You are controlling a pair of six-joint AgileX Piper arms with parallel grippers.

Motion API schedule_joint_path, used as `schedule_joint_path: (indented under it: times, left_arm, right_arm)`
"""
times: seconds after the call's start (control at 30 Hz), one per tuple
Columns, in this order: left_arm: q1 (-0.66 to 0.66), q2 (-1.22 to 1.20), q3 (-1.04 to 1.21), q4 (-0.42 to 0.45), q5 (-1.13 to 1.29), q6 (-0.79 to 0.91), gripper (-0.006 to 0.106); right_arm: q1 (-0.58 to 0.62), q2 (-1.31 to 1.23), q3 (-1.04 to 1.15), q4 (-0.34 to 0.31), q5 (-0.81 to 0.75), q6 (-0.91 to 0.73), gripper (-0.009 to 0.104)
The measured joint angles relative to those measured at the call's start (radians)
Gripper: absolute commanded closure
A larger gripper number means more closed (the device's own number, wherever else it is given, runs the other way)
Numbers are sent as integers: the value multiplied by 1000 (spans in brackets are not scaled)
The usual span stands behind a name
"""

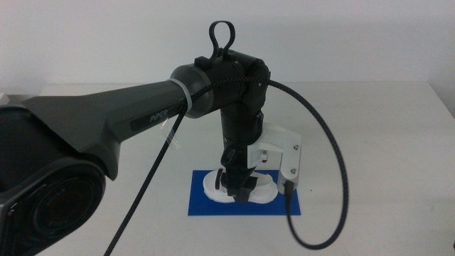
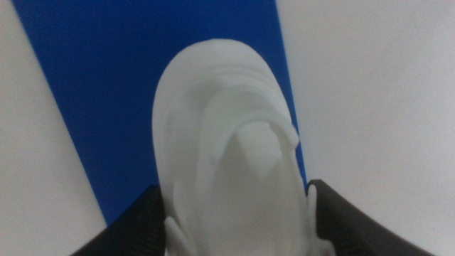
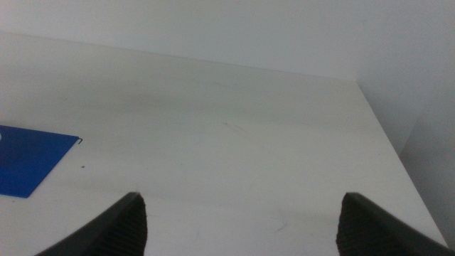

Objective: Use one arm to grab the shoe from the table and place it on the mat.

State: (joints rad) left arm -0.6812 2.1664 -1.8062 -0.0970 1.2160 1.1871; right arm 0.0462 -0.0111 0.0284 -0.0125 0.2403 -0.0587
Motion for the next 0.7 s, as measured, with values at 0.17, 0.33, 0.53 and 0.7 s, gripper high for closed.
schedule_joint_path:
  times: [0.17,0.33,0.53,0.7]
  left_arm:
    - [0,9,0,0,0,-128,102]
    - [0,11,0,1,0,-151,102]
    - [0,14,0,9,0,-78,102]
    - [0,16,0,9,0,-43,101]
  right_arm:
    - [0,0,0,0,0,0,17]
    - [0,0,0,0,0,0,17]
    - [0,0,0,0,0,0,17]
    - [0,0,0,0,0,0,17]
